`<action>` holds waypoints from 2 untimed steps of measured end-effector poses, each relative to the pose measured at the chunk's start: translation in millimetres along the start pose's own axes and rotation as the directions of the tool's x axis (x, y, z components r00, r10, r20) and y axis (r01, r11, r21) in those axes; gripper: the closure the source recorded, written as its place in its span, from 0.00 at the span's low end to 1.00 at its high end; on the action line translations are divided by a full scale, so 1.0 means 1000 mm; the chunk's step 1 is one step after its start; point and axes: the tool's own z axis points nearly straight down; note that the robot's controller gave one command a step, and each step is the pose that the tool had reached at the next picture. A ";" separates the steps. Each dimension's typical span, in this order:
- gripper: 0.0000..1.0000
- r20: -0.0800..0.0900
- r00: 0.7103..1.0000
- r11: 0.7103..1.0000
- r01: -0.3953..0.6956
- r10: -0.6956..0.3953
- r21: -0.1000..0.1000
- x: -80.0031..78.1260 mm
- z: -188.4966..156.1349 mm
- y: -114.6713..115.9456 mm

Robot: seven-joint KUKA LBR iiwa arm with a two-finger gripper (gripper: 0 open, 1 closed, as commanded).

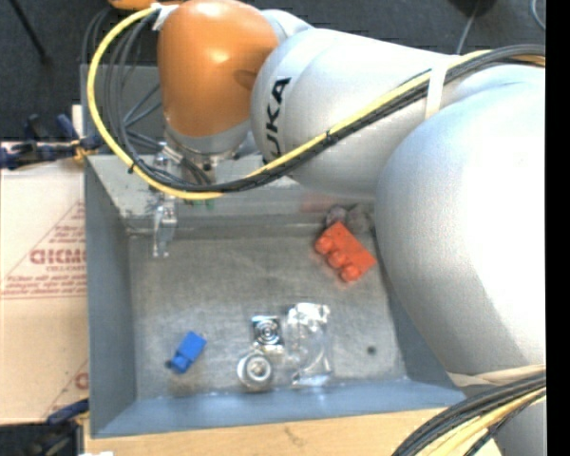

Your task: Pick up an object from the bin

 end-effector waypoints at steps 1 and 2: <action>0.00 0.001 0.845 0.845 0.534 -0.534 0.004 0.023 0.100 -0.070; 0.00 0.003 0.792 0.792 0.611 -0.611 0.006 0.044 0.116 -0.146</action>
Offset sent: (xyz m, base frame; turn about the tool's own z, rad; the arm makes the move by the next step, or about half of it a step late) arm -0.0232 -0.0666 -0.0984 -0.5678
